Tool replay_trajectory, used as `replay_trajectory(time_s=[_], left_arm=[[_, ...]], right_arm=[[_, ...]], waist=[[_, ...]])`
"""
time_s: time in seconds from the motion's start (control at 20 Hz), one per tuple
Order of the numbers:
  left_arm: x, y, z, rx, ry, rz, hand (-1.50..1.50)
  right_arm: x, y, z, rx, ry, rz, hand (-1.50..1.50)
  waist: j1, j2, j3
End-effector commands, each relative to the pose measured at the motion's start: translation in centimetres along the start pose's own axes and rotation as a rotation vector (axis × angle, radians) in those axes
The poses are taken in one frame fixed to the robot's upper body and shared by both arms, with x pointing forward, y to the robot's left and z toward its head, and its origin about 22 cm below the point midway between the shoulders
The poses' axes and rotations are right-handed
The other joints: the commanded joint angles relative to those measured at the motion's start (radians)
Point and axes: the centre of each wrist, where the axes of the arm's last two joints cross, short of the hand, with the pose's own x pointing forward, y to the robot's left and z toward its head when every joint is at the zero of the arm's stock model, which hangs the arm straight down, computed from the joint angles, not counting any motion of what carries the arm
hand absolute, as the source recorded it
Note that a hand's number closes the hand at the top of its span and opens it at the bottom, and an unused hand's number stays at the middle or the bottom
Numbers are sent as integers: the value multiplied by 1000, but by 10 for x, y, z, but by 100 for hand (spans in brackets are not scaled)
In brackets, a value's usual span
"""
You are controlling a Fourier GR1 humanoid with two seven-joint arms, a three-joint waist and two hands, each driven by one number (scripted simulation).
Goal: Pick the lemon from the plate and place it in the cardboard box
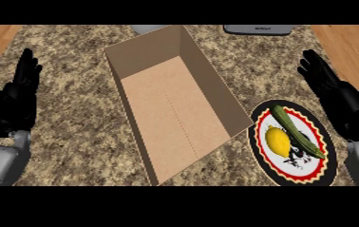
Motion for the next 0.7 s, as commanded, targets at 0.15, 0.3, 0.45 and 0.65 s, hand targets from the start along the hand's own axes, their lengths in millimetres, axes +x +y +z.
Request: replay_trajectory(time_s=[0.15, 0.3, 0.45, 0.65], left_arm=[[-34, -12, 24, -124, 44, -52, 0], [-37, -18, 35, -178, 93, -80, 0], [-47, -28, 56, -251, 134, -72, 0], [-40, -29, 57, -243, 112, -86, 0]], right_arm=[[22, 4, -17, 55, -360, -212, -150], [33, -52, -4, -44, -208, 445, -150], [-48, -6, 5, -285, -206, -80, -150], [-89, -21, 8, -280, -328, -181, -150]], waist=[[21, 22, 58], [-6, 22, 34], [13, 17, 58], [18, 17, 57]])
